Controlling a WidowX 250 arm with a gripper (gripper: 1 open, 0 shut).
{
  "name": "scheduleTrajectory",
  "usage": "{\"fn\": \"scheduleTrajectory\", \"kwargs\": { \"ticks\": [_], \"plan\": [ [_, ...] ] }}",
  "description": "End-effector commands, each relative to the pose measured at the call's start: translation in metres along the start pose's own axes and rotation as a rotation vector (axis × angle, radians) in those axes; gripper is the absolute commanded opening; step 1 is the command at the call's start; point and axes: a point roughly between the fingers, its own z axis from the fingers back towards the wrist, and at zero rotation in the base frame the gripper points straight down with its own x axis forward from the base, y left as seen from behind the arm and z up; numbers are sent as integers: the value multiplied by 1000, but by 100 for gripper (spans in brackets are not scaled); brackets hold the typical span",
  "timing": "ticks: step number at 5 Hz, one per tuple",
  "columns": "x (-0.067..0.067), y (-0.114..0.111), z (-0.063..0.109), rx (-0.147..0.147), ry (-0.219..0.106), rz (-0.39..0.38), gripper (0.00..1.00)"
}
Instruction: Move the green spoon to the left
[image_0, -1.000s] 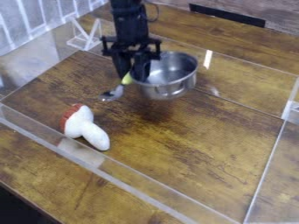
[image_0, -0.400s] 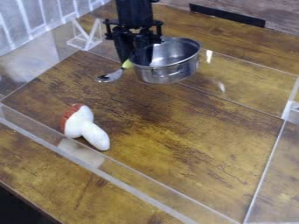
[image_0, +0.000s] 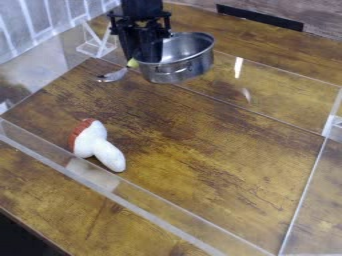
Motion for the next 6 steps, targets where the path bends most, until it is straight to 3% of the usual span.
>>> {"fn": "scheduleTrajectory", "kwargs": {
  "ticks": [1, 2, 4, 6],
  "plan": [
    [-7, -8, 35, 28, -104, 34, 0],
    [-17, -19, 35, 26, -111, 61, 0],
    [-23, -22, 39, 22, -94, -18, 0],
    [-24, -52, 37, 20, -95, -2, 0]
  ]
}}
